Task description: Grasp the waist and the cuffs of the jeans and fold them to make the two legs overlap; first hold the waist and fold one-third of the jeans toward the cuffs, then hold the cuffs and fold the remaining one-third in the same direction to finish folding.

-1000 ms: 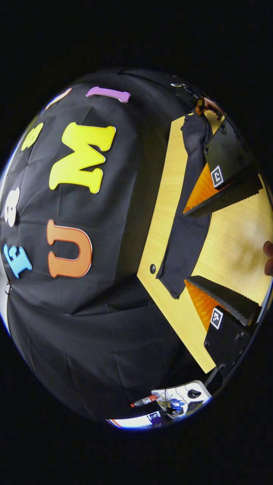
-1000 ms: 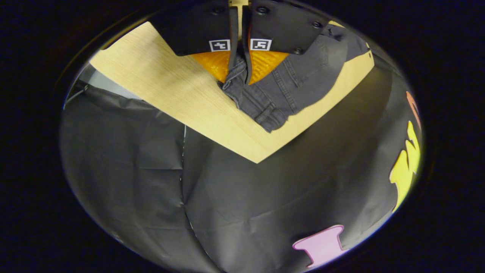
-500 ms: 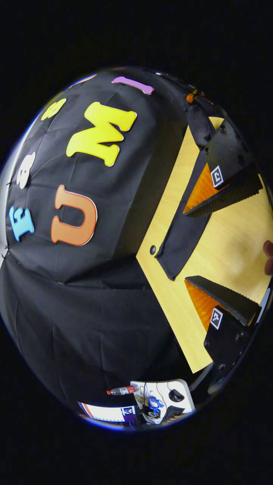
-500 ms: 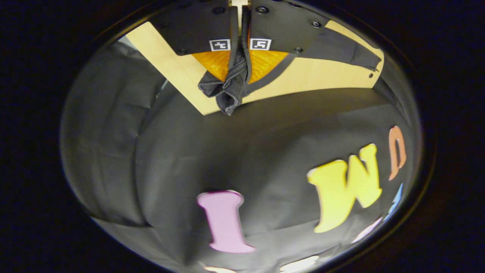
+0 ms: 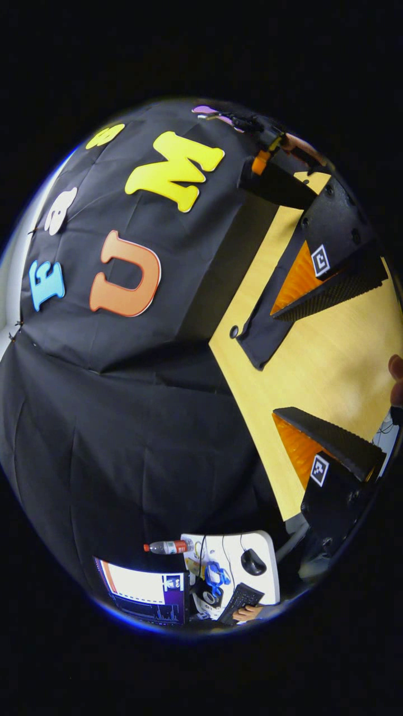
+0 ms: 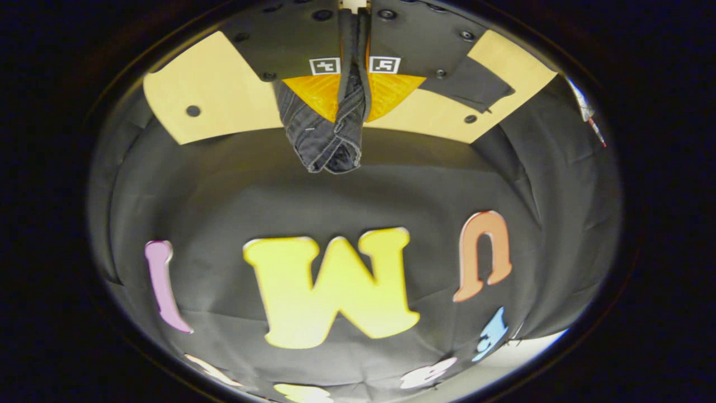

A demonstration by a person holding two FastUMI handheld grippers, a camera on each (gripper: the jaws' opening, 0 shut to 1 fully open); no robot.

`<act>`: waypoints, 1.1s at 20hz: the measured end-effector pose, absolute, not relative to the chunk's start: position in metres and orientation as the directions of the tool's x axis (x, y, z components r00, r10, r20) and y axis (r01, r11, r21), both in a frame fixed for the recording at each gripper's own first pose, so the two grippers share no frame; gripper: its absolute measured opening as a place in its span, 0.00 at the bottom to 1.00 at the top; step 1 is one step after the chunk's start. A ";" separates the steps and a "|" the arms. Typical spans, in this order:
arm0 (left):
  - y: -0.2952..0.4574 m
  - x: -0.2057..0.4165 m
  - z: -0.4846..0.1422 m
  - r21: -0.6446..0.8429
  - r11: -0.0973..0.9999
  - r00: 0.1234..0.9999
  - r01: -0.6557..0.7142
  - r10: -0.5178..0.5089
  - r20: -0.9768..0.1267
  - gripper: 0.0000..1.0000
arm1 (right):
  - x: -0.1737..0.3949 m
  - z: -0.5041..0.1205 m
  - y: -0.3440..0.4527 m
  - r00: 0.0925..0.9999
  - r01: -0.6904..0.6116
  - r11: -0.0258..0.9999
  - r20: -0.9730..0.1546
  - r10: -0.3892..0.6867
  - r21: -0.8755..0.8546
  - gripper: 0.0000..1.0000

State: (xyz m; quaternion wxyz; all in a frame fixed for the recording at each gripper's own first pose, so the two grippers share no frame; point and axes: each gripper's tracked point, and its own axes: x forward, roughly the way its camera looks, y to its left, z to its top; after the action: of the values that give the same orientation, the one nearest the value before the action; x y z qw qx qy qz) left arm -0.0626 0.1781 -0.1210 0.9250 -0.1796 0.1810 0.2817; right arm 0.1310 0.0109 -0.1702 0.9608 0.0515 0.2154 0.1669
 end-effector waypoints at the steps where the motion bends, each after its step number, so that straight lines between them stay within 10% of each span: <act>1: 0.183 -0.070 -0.121 -0.237 0.767 0.770 -0.596 0.462 -0.441 0.99 | 0.127 -0.187 0.029 0.838 -0.315 0.937 -0.419 0.350 0.154 0.04; 12: 0.230 -0.113 -0.135 -0.224 0.743 0.732 -0.630 0.474 -0.489 0.99 | 0.104 -0.266 0.056 0.692 -0.473 0.879 -0.641 0.332 -0.056 0.05; 15: 0.232 -0.108 -0.142 -0.253 0.735 0.735 -0.629 0.456 -0.502 0.99 | 0.095 -0.261 0.061 0.645 -0.524 0.852 -0.650 0.401 0.005 0.23; 19: 0.235 -0.093 -0.144 -0.285 0.738 0.751 -0.611 0.427 -0.503 0.99 | 0.083 -0.224 0.066 0.657 -0.546 0.837 -0.603 0.451 0.031 0.77; 22: 0.232 -0.071 -0.145 -0.317 0.752 0.778 -0.578 0.390 -0.492 0.99 | 0.065 -0.183 0.056 0.654 -0.560 0.826 -0.581 0.485 0.060 0.79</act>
State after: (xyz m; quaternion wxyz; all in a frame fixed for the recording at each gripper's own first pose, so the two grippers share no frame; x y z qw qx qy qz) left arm -0.0709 0.2325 -0.1448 0.9138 -0.2322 0.2021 0.2649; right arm 0.0652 0.0556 -0.1835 0.9073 -0.0624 0.3001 0.2879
